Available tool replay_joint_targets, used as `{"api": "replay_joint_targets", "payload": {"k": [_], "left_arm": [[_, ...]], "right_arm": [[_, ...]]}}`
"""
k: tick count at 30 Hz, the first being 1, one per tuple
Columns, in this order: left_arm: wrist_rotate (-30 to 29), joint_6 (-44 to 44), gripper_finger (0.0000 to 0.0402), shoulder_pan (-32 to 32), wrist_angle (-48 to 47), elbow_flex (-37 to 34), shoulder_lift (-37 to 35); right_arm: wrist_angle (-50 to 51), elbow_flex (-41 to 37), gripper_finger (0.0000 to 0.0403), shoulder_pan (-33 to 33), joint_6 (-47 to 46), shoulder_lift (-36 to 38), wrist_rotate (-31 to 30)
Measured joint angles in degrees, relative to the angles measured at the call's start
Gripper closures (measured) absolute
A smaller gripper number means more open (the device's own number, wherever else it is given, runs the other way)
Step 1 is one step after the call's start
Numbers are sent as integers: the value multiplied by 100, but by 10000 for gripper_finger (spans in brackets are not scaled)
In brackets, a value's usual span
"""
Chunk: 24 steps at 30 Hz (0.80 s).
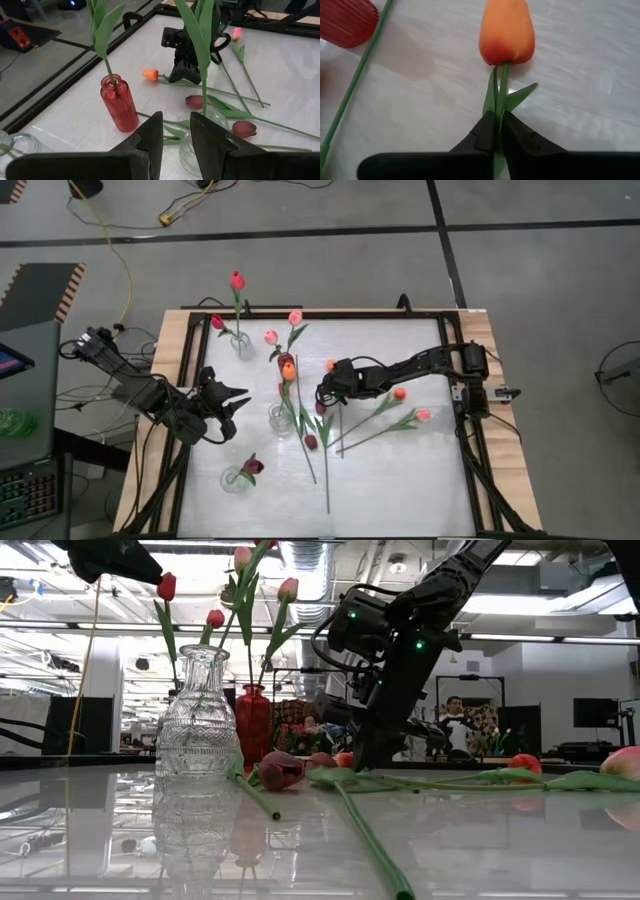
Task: Sort flowers into vase by color
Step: Put the orange tulip into the middle transparent vase
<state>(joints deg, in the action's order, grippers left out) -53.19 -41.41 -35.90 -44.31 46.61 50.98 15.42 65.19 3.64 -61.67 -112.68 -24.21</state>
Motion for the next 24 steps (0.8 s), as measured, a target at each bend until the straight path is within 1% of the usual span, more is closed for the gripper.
{"api": "replay_joint_targets", "payload": {"k": [11,17,24], "left_arm": [[-2,2,316,0,1,0,0],[-4,2,316,0,-4,2,0],[-26,2,316,0,-11,2,2]], "right_arm": [[50,-10,355,0,155,88,-20],[197,-22,356,0,515,491,-146],[414,-15,356,0,1014,1190,-673]]}}
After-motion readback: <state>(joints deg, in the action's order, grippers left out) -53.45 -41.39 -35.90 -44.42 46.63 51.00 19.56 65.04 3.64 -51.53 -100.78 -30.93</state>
